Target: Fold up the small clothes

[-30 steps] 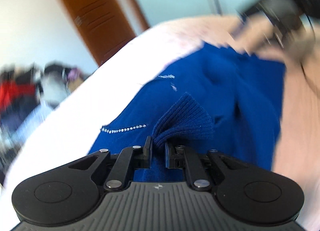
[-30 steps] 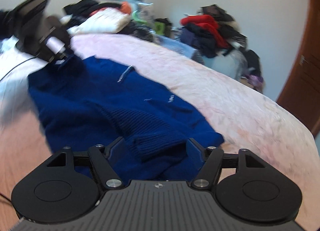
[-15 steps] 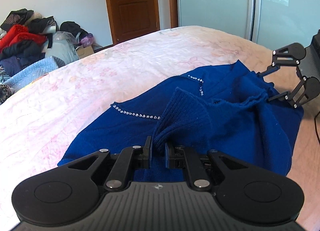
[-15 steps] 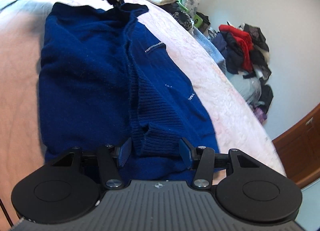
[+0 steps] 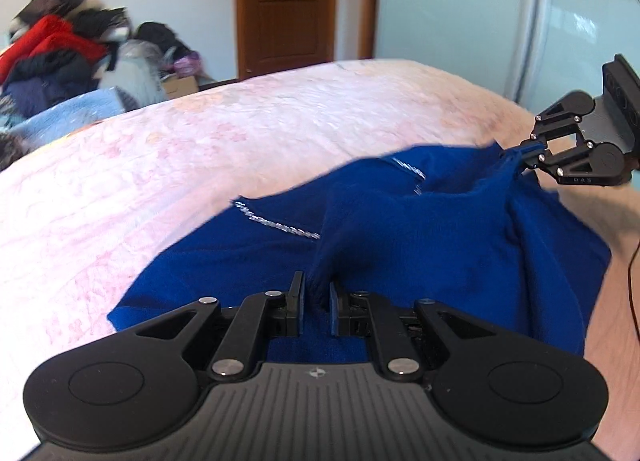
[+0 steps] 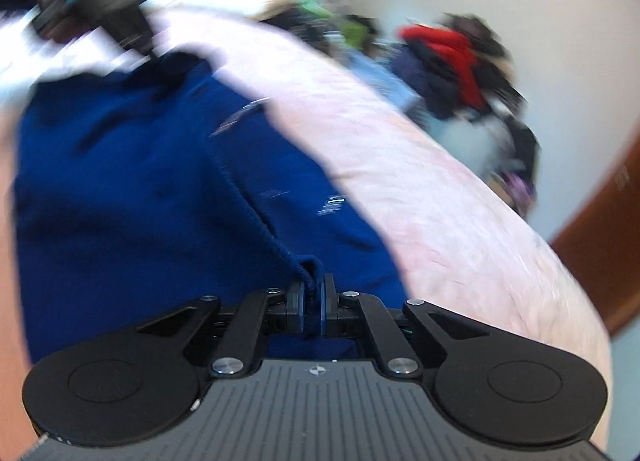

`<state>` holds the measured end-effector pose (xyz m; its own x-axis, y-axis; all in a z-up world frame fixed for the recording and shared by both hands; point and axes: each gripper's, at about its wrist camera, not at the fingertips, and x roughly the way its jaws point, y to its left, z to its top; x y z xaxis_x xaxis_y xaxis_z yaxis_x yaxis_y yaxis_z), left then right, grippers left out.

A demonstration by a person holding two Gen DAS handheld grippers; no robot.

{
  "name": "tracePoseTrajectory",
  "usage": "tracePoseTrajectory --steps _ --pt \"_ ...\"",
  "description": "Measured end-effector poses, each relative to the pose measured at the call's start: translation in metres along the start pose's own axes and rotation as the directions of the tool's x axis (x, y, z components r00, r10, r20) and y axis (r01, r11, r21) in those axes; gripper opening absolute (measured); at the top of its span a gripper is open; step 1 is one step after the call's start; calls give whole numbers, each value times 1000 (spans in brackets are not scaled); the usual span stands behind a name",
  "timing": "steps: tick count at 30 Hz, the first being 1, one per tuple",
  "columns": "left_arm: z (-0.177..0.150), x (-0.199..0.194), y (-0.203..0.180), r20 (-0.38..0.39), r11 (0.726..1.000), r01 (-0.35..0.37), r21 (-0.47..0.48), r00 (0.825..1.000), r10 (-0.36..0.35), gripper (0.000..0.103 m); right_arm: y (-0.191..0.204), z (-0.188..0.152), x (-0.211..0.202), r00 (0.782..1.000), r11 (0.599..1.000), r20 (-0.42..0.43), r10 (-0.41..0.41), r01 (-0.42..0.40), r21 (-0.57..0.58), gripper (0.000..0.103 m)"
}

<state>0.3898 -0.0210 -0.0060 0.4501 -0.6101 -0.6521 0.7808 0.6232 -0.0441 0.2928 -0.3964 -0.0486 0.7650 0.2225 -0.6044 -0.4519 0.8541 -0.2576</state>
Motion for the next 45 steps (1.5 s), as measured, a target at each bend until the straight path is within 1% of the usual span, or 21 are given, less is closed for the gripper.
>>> tracePoseTrajectory --steps 3,5,6,7,8,9,10,14,18,20,22,24,26,28,31,34,37,39,40,41,45 --pt "4 2 17 17 995 4 -96 1000 -3 11 -27 7 11 1000 991 14 24 -25 133 5" --pt "5 9 26 10 991 -36 -128 999 38 11 -43 5 31 999 978 -13 32 -29 206 6" --pt "6 15 30 -11 986 -66 -152 998 65 11 -52 3 43 998 965 -43 43 -30 259 13" --pt "6 18 34 -26 980 -92 -175 996 88 11 -64 -1 57 994 945 -93 56 -23 327 29" --pt "6 19 38 -31 975 -97 -200 995 93 11 -71 -4 65 989 926 -140 43 13 377 37" --pt "5 17 42 -34 971 -74 -227 997 68 11 -77 -7 65 988 902 -153 20 48 430 61" --pt "4 13 45 -31 967 -50 -251 999 44 11 -82 -11 57 992 871 -129 10 55 488 70" --pt "0 -7 57 -10 944 -16 -328 1000 14 12 -101 -27 19 995 742 45 94 -101 663 69" --pt "-2 -3 72 -19 881 46 -470 998 -63 14 -114 -41 21 979 575 80 185 -174 800 71" --pt "2 7 66 -35 886 57 -459 996 -82 15 -117 -47 22 972 528 96 213 -197 826 70" --pt "6 18 58 -61 901 52 -430 994 -87 17 -115 -47 23 974 535 73 215 -180 825 71" --pt "8 31 56 -105 911 -2 -413 993 -45 23 -119 -42 36 974 540 56 218 -168 824 71" --pt "6 41 61 -139 895 -21 -445 989 -46 35 -121 -44 36 974 530 57 220 -169 831 71" --pt "6 44 64 -122 876 25 -482 988 -95 47 -124 -43 39 971 530 54 233 -173 830 71" --pt "9 46 62 -111 873 41 -485 988 -108 48 -127 -45 40 970 525 46 239 -169 834 71" --pt "9 50 61 -121 872 44 -487 986 -117 47 -132 -49 42 960 480 83 269 -208 852 71" --pt "10 49 58 -123 886 34 -463 987 -102 45 -136 -54 47 952 448 87 293 -217 867 70" --pt "11 49 58 -119 889 27 -456 989 -91 39 -138 -57 51 952 444 75 296 -206 872 70" --pt "11 49 56 -116 894 20 -448 990 -81 22 -137 -57 53 951 445 72 302 -207 871 71" --pt "11 50 55 -118 902 11 -432 991 -69 13 -136 -56 54 949 453 66 308 -207 867 71" --pt "12 54 51 -141 914 -22 -406 989 -39 7 -130 -46 58 950 491 52 308 -206 846 70"
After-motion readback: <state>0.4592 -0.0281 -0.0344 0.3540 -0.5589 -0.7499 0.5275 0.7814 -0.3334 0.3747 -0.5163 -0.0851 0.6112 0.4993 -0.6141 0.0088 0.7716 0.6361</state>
